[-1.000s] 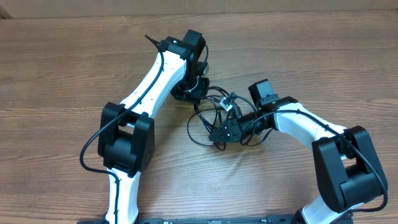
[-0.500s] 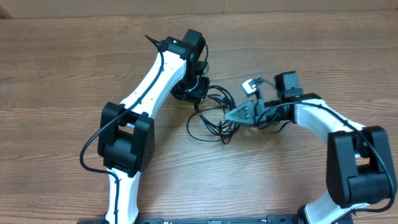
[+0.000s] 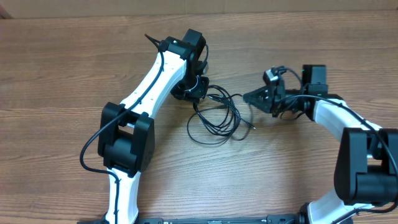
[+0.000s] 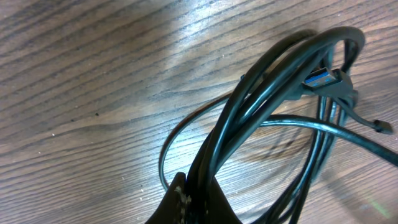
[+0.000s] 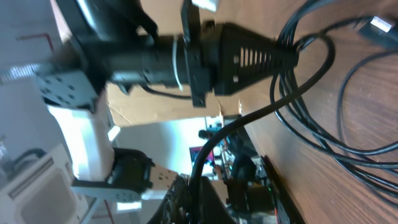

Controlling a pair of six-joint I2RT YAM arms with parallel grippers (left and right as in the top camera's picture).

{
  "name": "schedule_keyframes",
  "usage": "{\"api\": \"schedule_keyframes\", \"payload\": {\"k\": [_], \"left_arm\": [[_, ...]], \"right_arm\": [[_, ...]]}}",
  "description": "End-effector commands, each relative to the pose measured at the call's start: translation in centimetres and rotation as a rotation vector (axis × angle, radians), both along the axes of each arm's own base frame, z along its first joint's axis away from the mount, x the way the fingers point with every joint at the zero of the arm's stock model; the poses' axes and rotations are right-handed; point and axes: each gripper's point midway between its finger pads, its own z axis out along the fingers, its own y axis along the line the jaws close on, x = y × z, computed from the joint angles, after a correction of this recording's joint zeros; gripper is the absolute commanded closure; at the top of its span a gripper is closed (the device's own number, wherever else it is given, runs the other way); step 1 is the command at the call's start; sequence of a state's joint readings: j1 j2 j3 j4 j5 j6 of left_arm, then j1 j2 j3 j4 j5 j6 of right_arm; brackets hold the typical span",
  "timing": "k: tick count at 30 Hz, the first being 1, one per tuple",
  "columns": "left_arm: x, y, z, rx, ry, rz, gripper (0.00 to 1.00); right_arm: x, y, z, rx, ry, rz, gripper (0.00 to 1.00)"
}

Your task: Untangle cables

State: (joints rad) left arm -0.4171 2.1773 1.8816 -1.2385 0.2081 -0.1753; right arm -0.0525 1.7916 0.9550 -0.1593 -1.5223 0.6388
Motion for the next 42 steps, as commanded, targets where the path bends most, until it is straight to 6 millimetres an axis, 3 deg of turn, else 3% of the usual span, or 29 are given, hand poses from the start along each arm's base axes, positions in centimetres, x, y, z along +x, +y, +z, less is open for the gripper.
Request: {"api": "schedule_keyframes", "payload": {"k": [1, 7, 11, 17, 19, 23, 27, 32, 42], "left_arm": [[0.2, 0.2, -0.1, 0.007, -0.011, -0.018, 0.96], [0.2, 0.2, -0.1, 0.006, -0.01, -0.018, 0.96], [0.2, 0.2, -0.1, 0.007, -0.008, -0.019, 0.96], [-0.2, 0.3, -0.7, 0.013, 0.005, -0.02, 0.96], [-0.3, 0.4, -1.1, 0.018, 0.008, -0.02, 0.96], [-0.3, 1.0, -2.1, 0.049, 0.004, -0.012, 0.96], [-0.9, 1.4, -3.2, 0.064, 0.024, 0.006, 0.96], [-1.9, 2.6, -5.0, 0.125, 0.054, 0.054, 0.96], [-3.3, 3.2, -7.2, 0.14, 0.086, 0.056, 0.96]], "right_arm": [[1.2, -1.7, 0.6, 0.023, 0.15, -0.046, 0.95], [4.2, -4.1, 0.0, -0.055, 0.087, -0.196, 0.92], [4.3, -4.3, -0.3, -0.084, -0.002, -0.205, 0.89], [2.9, -3.7, -1.8, -0.126, -0.061, -0.176, 0.87], [2.4, -3.9, -3.5, -0.187, -0.01, -0.195, 0.87], [0.9, -5.3, -8.8, -0.446, 0.167, -0.251, 0.88], [-1.4, -6.5, -12.2, -0.658, 0.248, -0.23, 0.88], [-3.0, -6.6, -13.6, -0.766, 0.291, -0.187, 0.87], [-3.1, -3.8, -13.7, -0.787, 0.22, -0.12, 0.87]]}}
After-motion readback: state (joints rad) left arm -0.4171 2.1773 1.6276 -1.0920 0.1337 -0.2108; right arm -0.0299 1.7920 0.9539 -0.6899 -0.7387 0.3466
